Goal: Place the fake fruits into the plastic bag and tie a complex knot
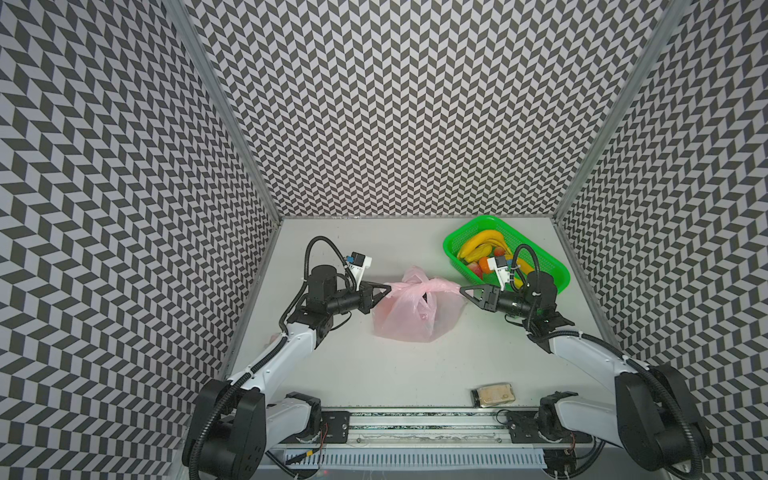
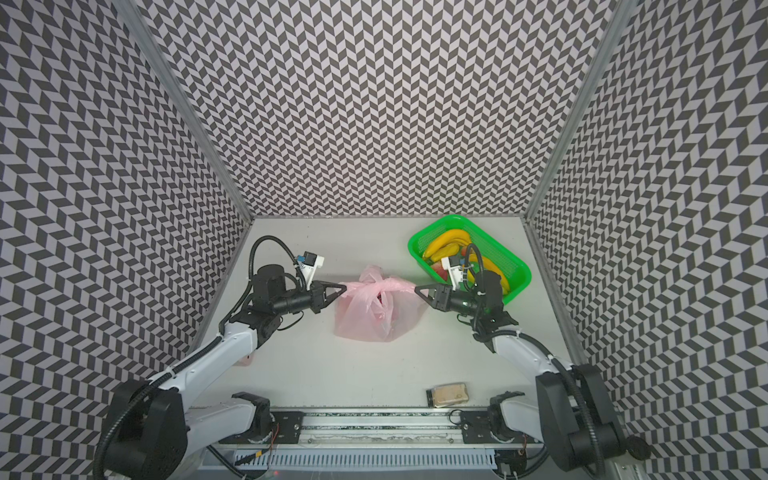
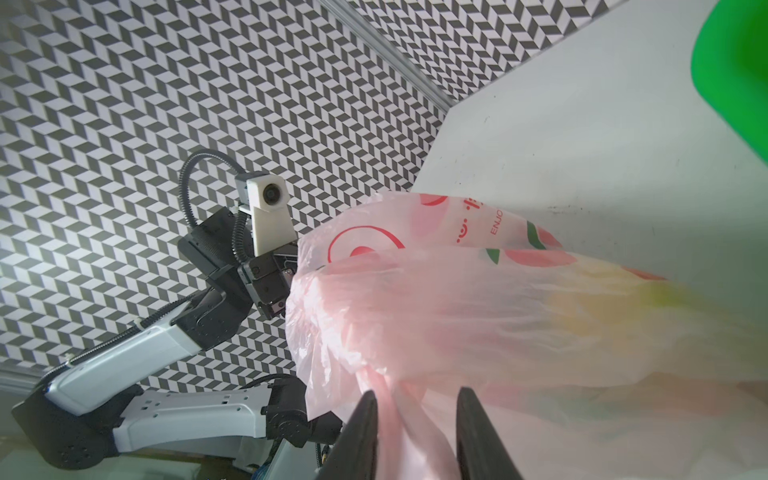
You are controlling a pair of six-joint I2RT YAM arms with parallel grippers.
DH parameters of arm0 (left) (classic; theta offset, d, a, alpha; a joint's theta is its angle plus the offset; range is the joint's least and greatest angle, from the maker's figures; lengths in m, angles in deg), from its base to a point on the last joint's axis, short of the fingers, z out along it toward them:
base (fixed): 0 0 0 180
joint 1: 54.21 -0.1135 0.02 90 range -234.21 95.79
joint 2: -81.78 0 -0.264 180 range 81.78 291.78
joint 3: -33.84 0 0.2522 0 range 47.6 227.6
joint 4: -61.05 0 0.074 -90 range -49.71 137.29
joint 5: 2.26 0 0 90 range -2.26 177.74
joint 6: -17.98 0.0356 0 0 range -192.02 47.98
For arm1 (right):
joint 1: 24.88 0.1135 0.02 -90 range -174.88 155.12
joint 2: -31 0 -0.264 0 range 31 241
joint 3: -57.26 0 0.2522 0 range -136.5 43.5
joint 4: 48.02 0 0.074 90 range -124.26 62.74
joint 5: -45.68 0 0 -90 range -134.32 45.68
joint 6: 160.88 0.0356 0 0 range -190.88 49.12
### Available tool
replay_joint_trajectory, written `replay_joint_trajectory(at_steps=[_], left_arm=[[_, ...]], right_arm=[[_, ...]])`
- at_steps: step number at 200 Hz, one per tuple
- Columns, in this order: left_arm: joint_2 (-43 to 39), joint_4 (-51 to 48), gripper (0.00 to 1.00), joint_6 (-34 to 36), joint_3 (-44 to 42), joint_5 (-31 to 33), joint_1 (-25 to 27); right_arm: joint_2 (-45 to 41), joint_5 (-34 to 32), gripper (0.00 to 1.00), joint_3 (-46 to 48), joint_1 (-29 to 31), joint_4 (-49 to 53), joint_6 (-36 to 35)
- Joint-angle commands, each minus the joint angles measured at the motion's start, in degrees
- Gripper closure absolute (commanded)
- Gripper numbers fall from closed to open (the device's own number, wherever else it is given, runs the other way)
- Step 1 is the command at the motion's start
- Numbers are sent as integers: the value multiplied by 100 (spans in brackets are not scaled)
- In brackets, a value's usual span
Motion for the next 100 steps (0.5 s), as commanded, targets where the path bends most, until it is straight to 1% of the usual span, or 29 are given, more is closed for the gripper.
replay_joint_trajectory(at_steps=[1,15,44,70,100], left_arm=[[-7,-20,100,121,77,54,29],[-24,-34,100,132,73,100,28],[-90,-172,100,181,87,303,-1],[-186,-373,100,196,31,638,-124],[-317,-405,100,70,-183,828,-427]], right_arm=[[-173,-52,88,-184,-14,44,-189],[-214,-60,100,-214,-16,241,-296],[-395,-361,100,-343,-31,955,-756],[-594,-1070,100,-399,-85,1769,-1143],[-694,-1868,100,-327,-151,2355,-1448]])
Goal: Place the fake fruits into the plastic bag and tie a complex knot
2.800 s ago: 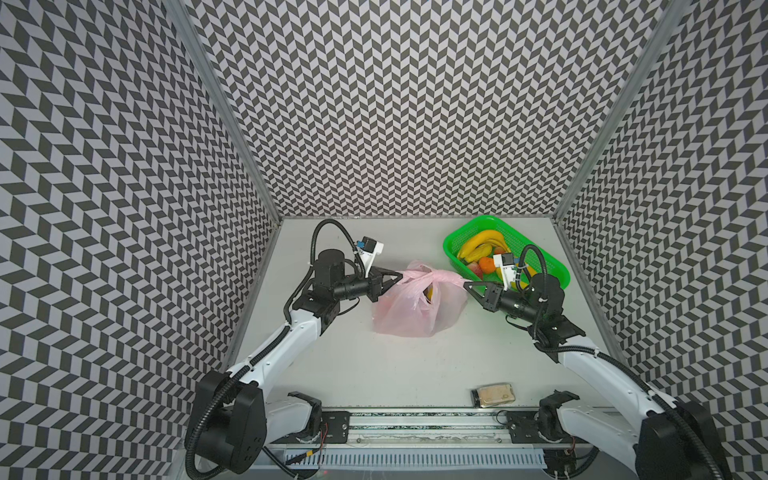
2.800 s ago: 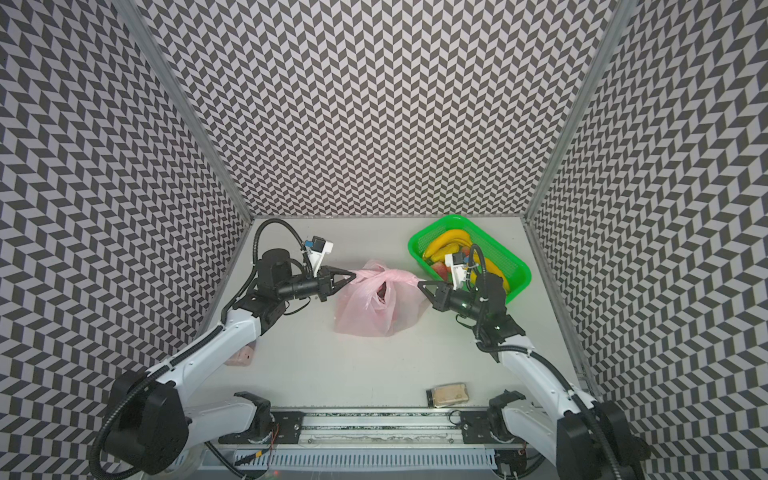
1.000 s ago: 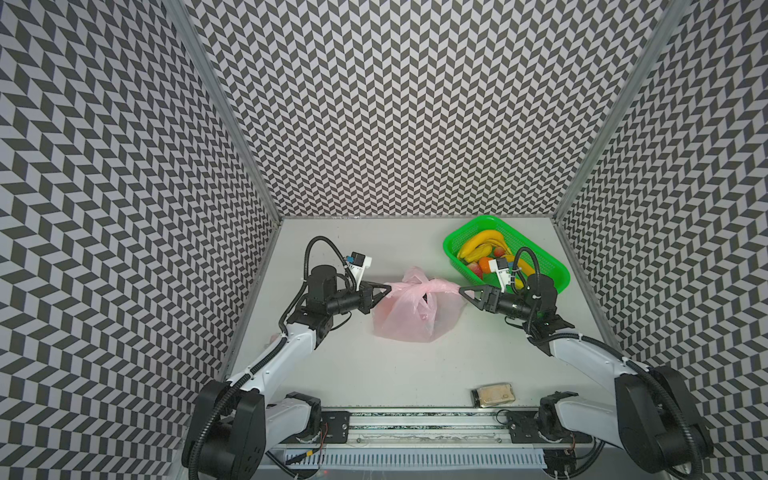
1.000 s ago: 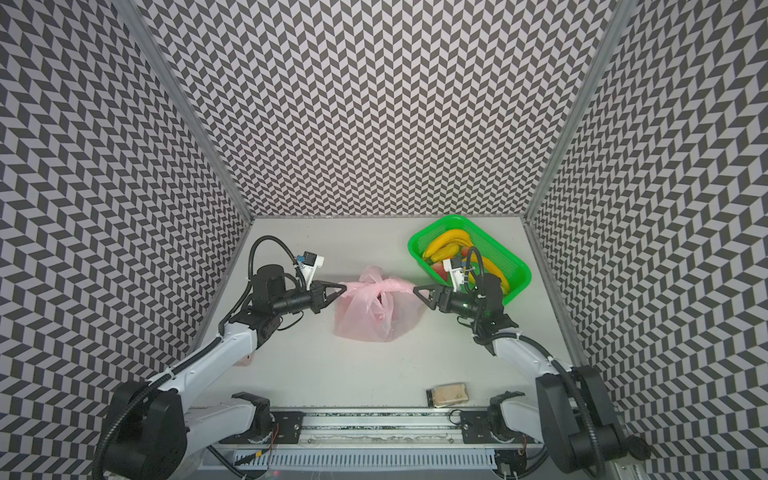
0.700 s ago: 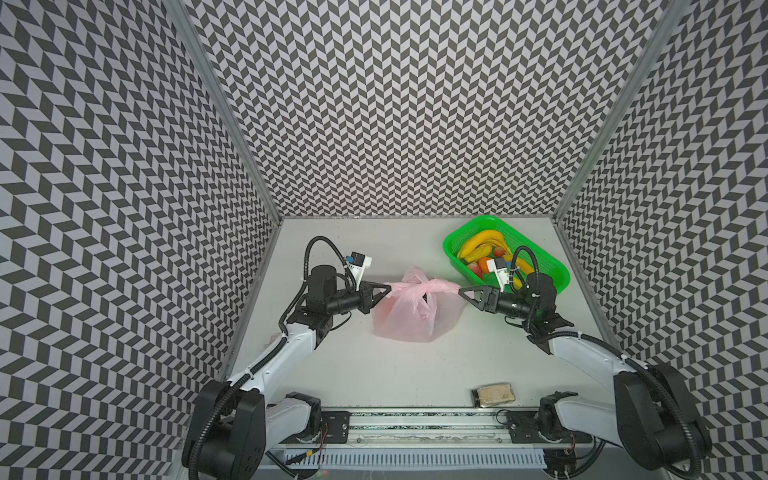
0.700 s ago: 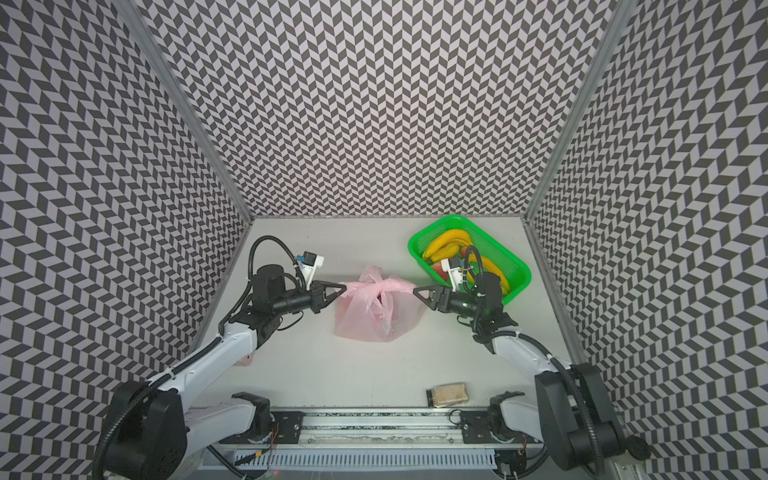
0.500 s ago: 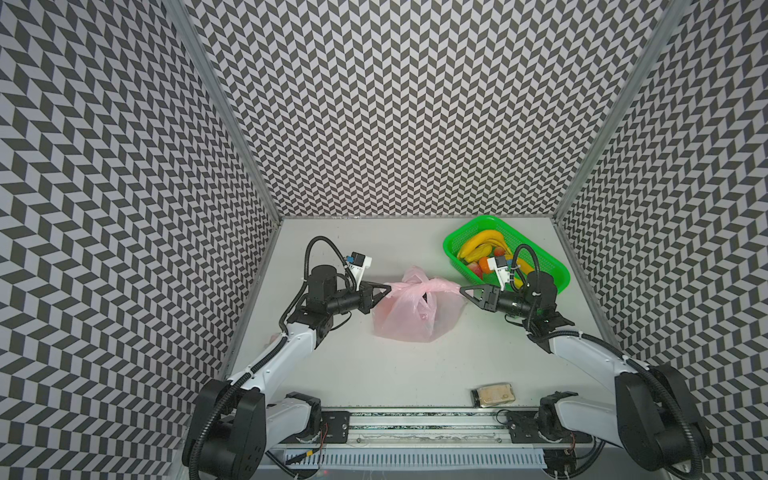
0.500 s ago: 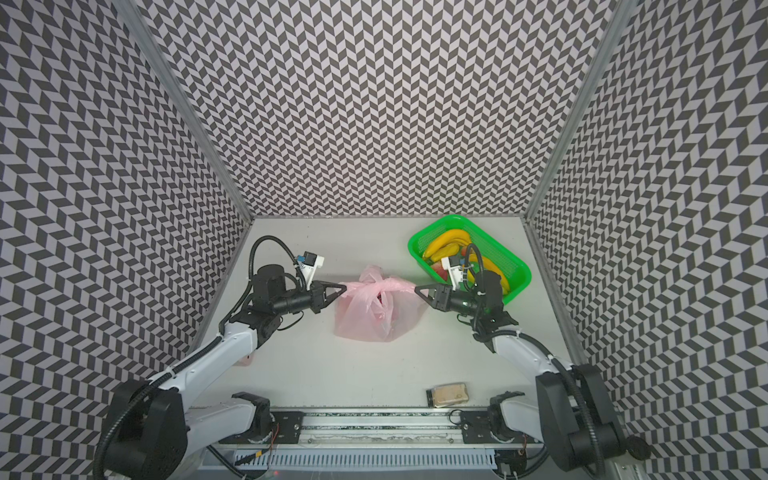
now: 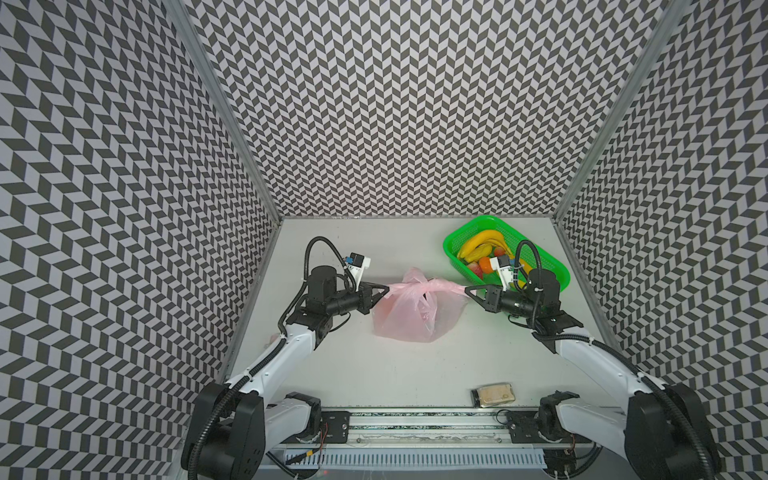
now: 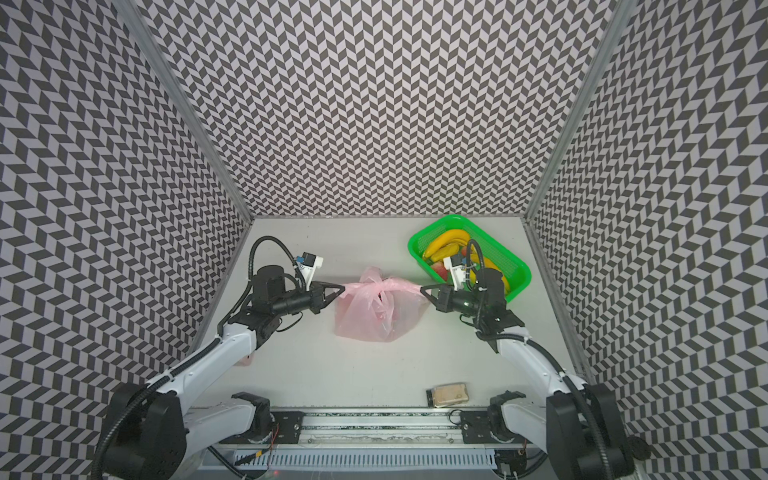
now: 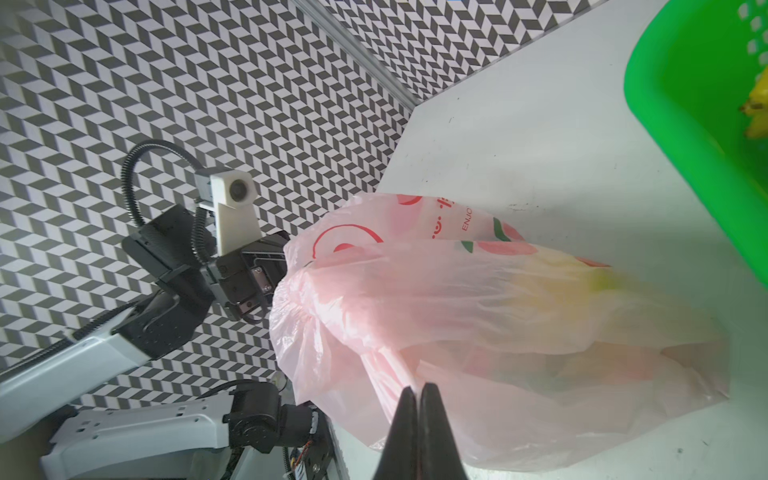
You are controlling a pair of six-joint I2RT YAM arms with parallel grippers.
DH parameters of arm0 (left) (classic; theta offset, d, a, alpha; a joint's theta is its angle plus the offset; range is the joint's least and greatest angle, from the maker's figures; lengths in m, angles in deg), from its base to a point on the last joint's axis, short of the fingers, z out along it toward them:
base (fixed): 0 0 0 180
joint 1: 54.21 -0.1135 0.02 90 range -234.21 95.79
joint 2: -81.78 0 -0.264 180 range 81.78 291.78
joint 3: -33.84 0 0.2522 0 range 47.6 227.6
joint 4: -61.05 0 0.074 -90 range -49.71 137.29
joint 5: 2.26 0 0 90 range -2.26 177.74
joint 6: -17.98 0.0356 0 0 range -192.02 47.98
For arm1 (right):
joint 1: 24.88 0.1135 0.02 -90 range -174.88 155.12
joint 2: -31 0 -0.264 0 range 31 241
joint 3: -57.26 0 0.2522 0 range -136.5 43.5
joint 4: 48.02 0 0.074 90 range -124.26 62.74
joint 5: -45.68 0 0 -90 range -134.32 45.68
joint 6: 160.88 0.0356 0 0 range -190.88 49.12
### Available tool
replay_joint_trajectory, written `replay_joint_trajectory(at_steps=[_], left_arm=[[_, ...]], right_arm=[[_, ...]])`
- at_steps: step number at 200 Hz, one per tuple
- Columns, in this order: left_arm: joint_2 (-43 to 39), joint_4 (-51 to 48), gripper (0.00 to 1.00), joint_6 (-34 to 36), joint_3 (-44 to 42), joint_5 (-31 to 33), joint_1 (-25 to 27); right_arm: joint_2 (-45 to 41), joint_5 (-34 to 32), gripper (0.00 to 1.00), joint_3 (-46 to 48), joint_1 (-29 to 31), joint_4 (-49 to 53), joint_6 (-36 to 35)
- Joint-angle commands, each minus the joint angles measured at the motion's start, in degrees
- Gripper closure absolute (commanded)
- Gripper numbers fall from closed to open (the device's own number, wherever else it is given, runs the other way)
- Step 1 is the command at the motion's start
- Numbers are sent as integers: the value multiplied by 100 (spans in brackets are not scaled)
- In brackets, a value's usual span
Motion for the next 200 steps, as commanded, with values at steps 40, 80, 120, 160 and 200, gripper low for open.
replay_joint_trajectory(at_steps=[40,80,120,160,200], left_arm=[[-429,17,100,-461,-673,540,-894],[-748,372,100,-955,-1190,652,-1321],[-862,491,100,-1072,-1271,742,-1474],[-834,666,100,-1206,-1291,578,-1664],[-946,937,96,-1241,-1202,55,-1674]], right_arm=[[-219,-2061,100,65,-212,1131,-747],[-281,-2525,100,105,-276,1212,-869],[-189,-2063,100,149,-277,840,-849],[132,-1302,100,127,-278,459,-962],[21,-169,71,43,-281,70,-927]])
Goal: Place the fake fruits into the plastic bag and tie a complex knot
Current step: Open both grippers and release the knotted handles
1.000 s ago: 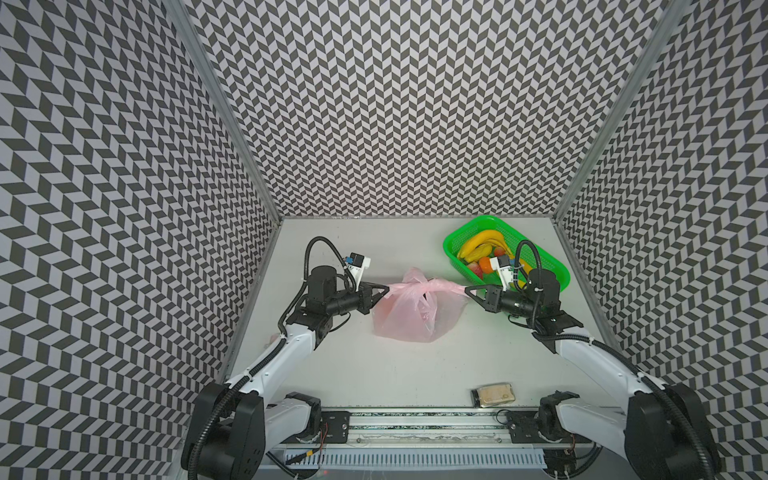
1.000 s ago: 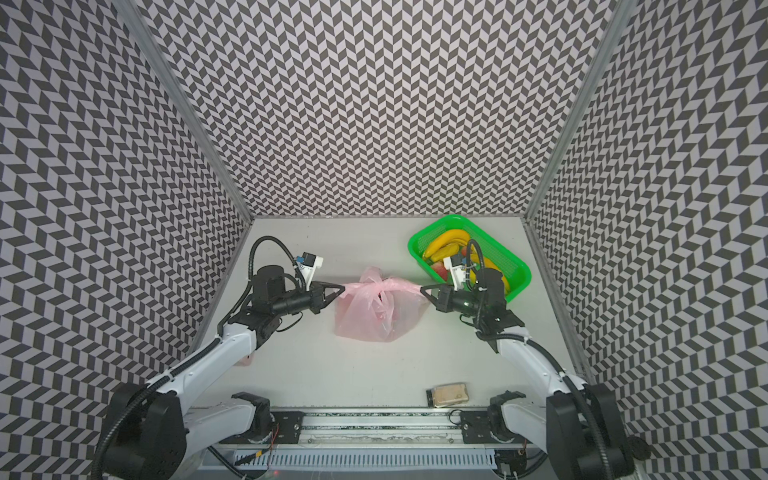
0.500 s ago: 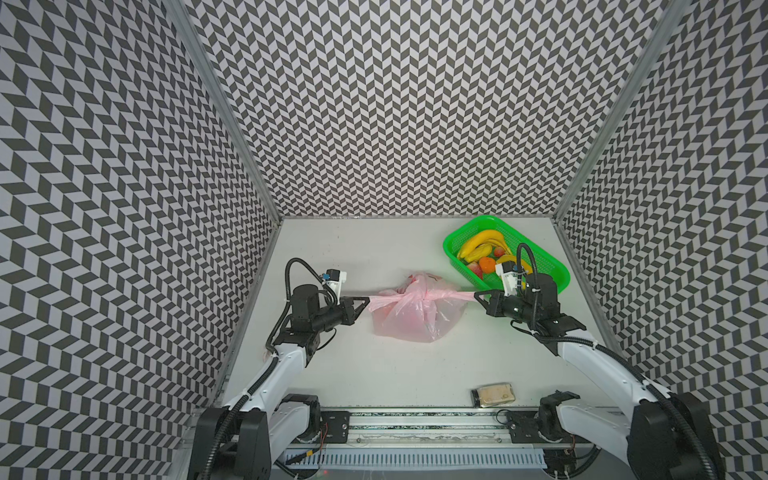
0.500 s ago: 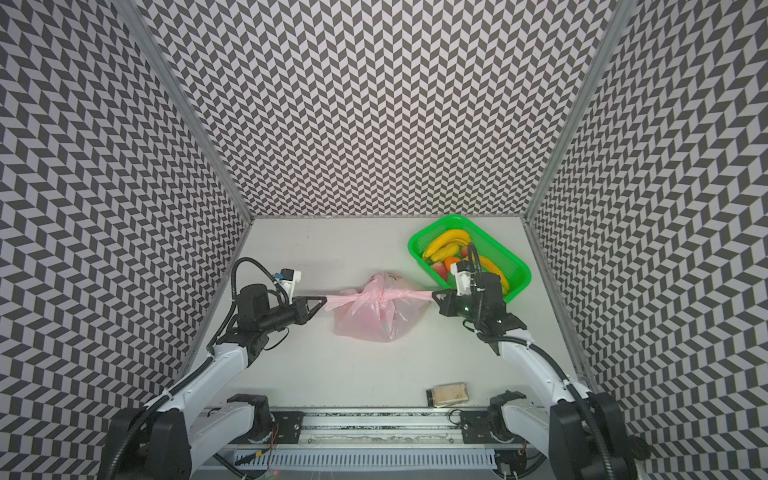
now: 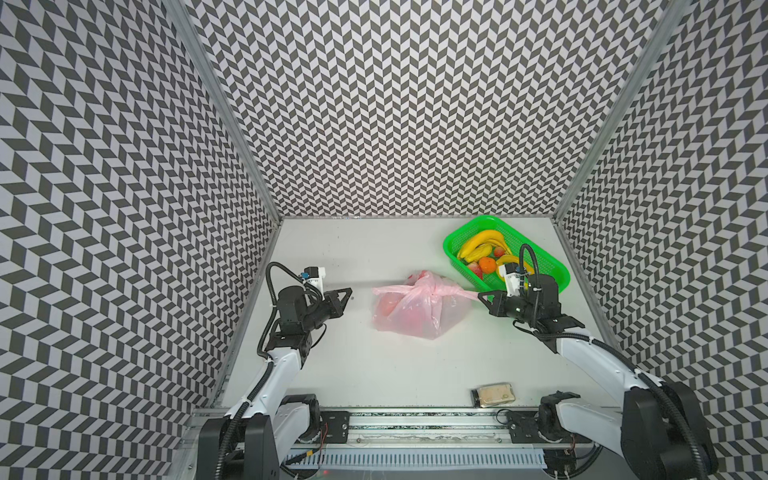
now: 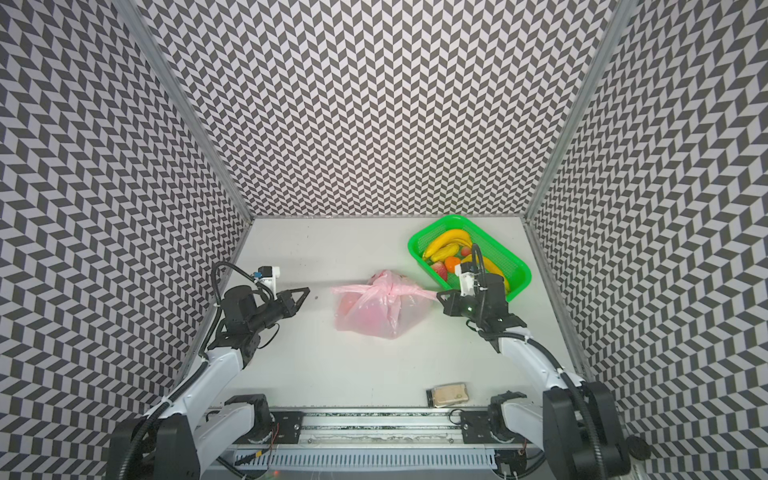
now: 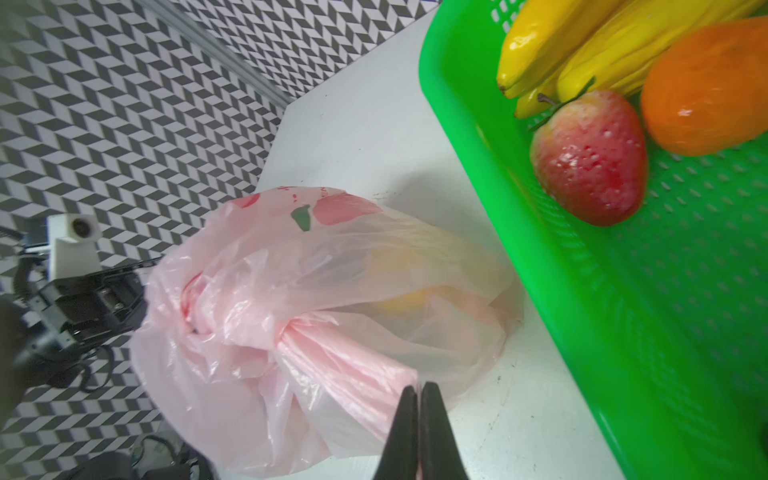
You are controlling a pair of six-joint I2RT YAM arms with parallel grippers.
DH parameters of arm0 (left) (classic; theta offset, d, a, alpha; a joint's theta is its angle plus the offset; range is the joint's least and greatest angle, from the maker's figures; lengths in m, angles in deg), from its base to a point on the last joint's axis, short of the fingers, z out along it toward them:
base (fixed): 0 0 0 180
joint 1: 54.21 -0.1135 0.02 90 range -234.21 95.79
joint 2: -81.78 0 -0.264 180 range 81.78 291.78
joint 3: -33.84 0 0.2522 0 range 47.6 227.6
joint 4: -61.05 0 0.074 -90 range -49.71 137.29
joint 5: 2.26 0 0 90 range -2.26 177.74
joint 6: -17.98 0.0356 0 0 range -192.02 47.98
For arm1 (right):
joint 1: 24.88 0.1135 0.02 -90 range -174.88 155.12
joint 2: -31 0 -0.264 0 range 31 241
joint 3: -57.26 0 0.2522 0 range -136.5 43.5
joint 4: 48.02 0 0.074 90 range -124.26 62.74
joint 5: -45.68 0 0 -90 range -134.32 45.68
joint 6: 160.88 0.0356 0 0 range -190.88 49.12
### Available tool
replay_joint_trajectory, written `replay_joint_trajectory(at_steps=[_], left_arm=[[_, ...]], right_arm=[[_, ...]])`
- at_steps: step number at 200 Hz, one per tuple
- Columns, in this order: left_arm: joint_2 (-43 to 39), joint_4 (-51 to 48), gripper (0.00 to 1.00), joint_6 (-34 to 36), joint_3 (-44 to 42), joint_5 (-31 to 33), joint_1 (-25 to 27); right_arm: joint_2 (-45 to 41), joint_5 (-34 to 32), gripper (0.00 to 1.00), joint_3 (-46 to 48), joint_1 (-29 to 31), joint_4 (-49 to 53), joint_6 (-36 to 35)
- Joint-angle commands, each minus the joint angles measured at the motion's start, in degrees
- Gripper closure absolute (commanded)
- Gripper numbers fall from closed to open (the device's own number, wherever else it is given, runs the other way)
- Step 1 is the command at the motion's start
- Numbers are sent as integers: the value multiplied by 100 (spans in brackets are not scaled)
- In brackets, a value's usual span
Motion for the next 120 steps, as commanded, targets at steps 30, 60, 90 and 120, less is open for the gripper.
replay_joint_trajectory(at_steps=[30,60,90,120], left_arm=[[-541,205,79,-75,222,-246,-48],[-1153,-156,58,109,443,314,-117],[-1668,-330,42,152,482,832,-207],[-1843,-513,24,-2,479,1130,-281]], right_arm=[[-404,476,40,-388,-86,-90,-203],[-996,-595,24,-637,-236,513,-292],[-1752,-2258,1,-588,-331,1023,-330],[-2373,-2933,1,-173,-538,1215,49]])
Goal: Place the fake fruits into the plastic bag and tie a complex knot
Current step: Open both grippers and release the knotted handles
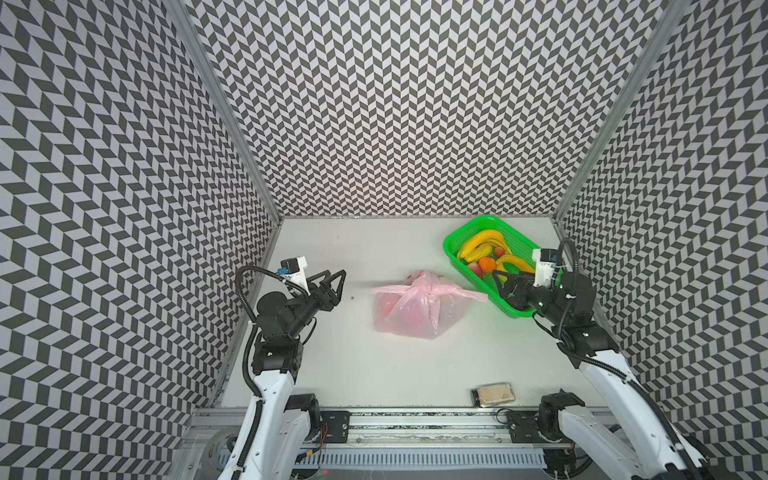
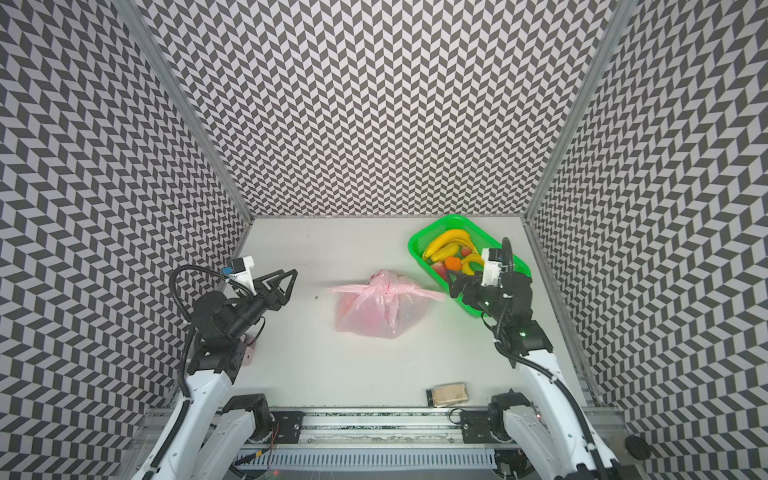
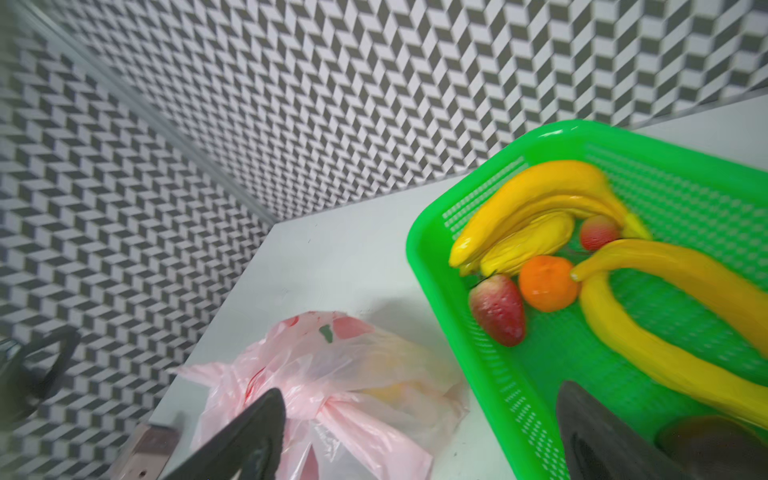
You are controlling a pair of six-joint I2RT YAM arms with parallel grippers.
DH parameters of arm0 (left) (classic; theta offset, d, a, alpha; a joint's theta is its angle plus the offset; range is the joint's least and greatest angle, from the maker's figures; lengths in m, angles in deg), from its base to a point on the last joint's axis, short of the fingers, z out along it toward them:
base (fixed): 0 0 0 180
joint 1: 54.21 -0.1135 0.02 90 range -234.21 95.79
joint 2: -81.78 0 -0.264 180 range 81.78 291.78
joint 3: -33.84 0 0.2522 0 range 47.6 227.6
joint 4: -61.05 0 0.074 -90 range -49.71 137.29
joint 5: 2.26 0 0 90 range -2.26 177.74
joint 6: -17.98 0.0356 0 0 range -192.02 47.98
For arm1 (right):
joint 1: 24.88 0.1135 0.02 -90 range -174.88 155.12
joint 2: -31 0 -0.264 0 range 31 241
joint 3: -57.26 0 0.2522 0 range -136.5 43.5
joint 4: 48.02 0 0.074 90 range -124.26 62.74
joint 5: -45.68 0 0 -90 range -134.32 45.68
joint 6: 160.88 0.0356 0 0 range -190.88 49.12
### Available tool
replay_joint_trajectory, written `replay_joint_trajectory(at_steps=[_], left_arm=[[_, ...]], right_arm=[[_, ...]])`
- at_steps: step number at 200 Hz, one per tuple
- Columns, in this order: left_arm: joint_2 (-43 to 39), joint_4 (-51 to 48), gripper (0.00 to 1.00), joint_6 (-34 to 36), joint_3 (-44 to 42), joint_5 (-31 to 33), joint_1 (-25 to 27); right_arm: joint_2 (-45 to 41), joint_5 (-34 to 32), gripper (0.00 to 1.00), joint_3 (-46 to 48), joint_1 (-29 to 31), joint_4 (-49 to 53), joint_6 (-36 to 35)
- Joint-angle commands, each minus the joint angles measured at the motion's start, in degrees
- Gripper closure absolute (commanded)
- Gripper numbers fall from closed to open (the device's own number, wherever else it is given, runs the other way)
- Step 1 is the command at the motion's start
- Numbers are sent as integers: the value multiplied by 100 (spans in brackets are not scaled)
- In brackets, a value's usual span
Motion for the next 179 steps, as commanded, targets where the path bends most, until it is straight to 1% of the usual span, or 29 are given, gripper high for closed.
replay_joint_trajectory(at_steps=[1,17,34,46,70,89,108,115,130,140,153,161,179], left_arm=[[-95,-322,23,-119,97,467,-74],[-161,-330,16,-160,22,559,-111],[-225,-343,9,-256,-78,666,-145],[-237,-302,8,-318,-139,645,-151],[-168,-242,7,-434,-205,496,-173],[-137,-259,6,-439,-188,446,-181],[-136,-281,6,-414,-173,428,-190],[-141,-286,6,-401,-176,428,-190],[-112,-262,6,-399,-191,398,-199],[-99,-250,6,-384,-205,385,-199],[-67,-259,6,-349,-201,376,-197],[-41,-284,6,-316,-191,376,-208],[-5,-294,6,-274,-168,358,-225]], right_arm=[[-343,-1081,1,278,-167,340,224],[-445,-1589,1,326,-319,715,369],[-590,-1957,1,473,-507,885,488],[-574,-1854,1,632,-672,835,576],[-315,-1471,1,932,-911,671,1021],[-206,-1557,1,1200,-930,446,1282],[-64,-1559,1,1384,-930,185,1381],[25,-1400,1,1424,-930,39,1384],[263,-707,1,1535,-930,-507,1291],[480,-81,0,1509,-922,-917,917],[800,326,0,1341,-895,-1062,781],[1062,624,0,1144,-895,-1076,545],[1506,1161,0,949,-882,-1385,468]])
